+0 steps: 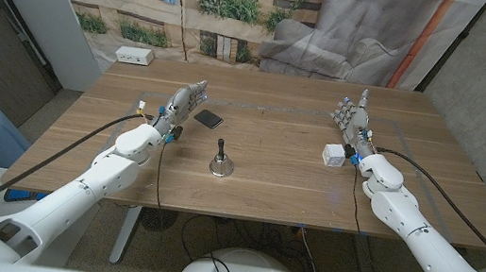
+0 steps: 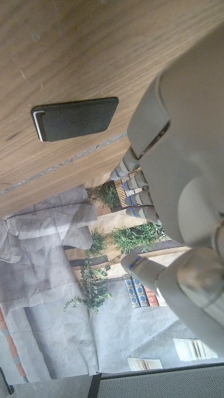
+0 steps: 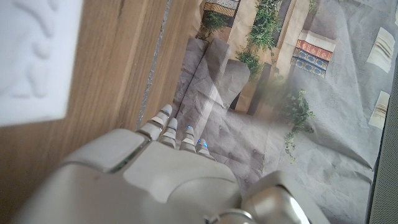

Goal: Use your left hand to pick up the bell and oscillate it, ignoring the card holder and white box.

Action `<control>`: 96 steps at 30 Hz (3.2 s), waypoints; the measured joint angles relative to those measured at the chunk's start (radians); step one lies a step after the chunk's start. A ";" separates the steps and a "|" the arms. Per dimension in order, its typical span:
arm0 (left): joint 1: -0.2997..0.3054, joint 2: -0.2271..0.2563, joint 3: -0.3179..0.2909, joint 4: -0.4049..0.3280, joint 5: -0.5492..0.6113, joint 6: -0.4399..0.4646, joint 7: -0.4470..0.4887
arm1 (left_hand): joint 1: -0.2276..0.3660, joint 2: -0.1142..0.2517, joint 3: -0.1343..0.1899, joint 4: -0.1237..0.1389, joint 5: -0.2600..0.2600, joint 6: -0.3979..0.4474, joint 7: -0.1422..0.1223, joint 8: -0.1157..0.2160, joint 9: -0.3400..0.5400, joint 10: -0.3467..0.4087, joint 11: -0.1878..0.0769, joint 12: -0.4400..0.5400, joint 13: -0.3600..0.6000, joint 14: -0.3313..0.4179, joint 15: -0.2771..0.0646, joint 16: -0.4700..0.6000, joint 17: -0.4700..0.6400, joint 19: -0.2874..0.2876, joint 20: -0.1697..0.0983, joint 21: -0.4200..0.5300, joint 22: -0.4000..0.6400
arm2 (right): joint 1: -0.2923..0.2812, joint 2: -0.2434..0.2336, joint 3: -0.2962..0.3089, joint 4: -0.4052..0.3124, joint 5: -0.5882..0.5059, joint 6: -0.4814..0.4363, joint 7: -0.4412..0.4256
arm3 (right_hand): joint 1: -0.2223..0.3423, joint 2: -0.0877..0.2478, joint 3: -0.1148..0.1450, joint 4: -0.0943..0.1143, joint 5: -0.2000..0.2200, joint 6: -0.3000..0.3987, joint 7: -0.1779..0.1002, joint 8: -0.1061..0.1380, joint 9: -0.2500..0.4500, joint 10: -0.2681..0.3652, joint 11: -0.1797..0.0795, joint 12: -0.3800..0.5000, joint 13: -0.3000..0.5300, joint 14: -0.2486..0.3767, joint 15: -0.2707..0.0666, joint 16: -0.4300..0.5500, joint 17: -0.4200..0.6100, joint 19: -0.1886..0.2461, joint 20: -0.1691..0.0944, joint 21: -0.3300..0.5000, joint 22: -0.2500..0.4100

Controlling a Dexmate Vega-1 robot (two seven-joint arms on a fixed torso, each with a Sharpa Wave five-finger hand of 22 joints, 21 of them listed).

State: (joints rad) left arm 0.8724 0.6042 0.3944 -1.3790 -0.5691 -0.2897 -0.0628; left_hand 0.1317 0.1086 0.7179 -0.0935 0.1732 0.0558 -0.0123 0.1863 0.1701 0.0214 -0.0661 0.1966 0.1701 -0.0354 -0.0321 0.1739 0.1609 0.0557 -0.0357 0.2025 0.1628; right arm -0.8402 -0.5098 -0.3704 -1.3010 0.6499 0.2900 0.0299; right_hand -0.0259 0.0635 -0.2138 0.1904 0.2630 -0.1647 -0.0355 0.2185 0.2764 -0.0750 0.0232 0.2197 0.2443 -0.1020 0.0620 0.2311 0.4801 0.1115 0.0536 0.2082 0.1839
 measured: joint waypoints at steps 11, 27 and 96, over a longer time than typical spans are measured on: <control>0.058 0.055 -0.023 -0.064 0.019 -0.020 0.011 | 0.037 -0.005 0.004 -0.059 0.000 0.045 -0.005 0.011 0.000 0.051 -0.012 0.007 0.000 0.034 -0.002 0.004 0.000 0.016 0.002 -0.008 0.000 | 0.000 0.000 0.000 0.000 0.000 0.000 0.000 | 0.000 0.000 0.000 0.000 0.000 0.000 0.000 0.000 0.000 0.000 0.000 0.000 0.000 -0.001 -0.001 0.000 0.000 0.000 0.000 0.000 0.000; 0.114 0.135 -0.052 -0.128 0.036 -0.037 -0.014 | 0.091 -0.052 -0.008 -0.094 0.000 0.046 -0.040 0.011 0.000 0.059 -0.034 -0.004 0.000 0.028 -0.001 -0.001 0.000 0.023 -0.005 -0.015 0.003 | 0.000 0.002 0.000 0.000 -0.003 0.000 -0.008 | 0.000 0.000 0.000 0.000 0.000 0.000 0.000 0.000 0.000 0.000 0.000 0.000 0.000 -0.001 -0.001 0.000 0.000 0.000 0.000 0.000 0.000; 0.290 0.388 -0.070 -0.252 0.132 -0.159 -0.208 | 0.296 -0.228 -0.028 -0.098 0.009 0.061 -0.118 0.032 0.000 0.120 -0.120 -0.004 0.000 0.008 0.001 -0.001 0.005 0.037 -0.002 -0.021 0.003 | 0.001 0.002 0.000 0.001 -0.003 -0.001 -0.007 | 0.000 0.000 0.000 0.000 0.000 0.000 0.000 0.000 0.000 0.000 0.000 0.000 0.000 -0.001 -0.001 0.000 0.000 0.000 0.000 0.000 0.000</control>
State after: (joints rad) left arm 1.1623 0.9918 0.3240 -1.6312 -0.4372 -0.4486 -0.2707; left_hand 0.4277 -0.1191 0.6899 -0.1918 0.1818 0.1166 -0.1302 0.2186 0.1698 0.1409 -0.1858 0.1927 0.1698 -0.0269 -0.0306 0.1733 0.1654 0.0929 -0.0373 0.1817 0.1654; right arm -0.8389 -0.5073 -0.3708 -1.3000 0.6470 0.2893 0.0227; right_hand -0.0258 0.0635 -0.2138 0.1904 0.2630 -0.1646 -0.0355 0.2184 0.2760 -0.0750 0.0231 0.2197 0.2440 -0.1033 0.0607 0.2311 0.4797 0.1114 0.0536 0.2082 0.1836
